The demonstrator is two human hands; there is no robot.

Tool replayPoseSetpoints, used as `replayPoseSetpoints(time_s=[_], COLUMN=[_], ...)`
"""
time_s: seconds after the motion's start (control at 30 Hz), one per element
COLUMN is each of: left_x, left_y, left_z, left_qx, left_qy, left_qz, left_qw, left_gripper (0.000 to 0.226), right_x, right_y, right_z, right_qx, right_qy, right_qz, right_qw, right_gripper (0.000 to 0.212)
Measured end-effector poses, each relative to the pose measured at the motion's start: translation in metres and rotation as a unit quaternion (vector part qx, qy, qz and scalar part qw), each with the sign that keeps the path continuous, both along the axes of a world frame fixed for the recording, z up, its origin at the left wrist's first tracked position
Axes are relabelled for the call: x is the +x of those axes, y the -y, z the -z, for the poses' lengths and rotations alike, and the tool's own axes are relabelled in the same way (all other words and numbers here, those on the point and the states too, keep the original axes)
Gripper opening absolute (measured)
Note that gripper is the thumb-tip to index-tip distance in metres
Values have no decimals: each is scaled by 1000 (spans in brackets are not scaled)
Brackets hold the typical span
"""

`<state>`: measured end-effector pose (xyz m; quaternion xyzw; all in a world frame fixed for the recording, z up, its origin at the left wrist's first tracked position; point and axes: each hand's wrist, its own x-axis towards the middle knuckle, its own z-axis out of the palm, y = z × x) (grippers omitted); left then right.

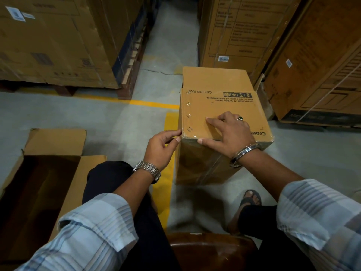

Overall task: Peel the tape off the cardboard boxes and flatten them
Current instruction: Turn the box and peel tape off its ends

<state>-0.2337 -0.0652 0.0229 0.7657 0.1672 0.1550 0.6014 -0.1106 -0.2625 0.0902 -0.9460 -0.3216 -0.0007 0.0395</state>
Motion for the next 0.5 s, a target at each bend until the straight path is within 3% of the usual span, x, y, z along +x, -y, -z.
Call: replayPoseSetpoints(time_s=[0.23,0.5], left_x=[8,16], left_y=[-12,-17], left_z=[-12,-21], left_qx=[146,341], left_qy=[-9,12], left_qz=[-27,10], left_qw=[989,940], left_gripper=[12,11], right_x=[-3,1], right_y=[0,-2], right_z=[1,-1], right_qx=[1,-15], right_qy=[1,-7], right_qz=[-2,-9], right_qw=[1000,1000], right_gripper=[91,83])
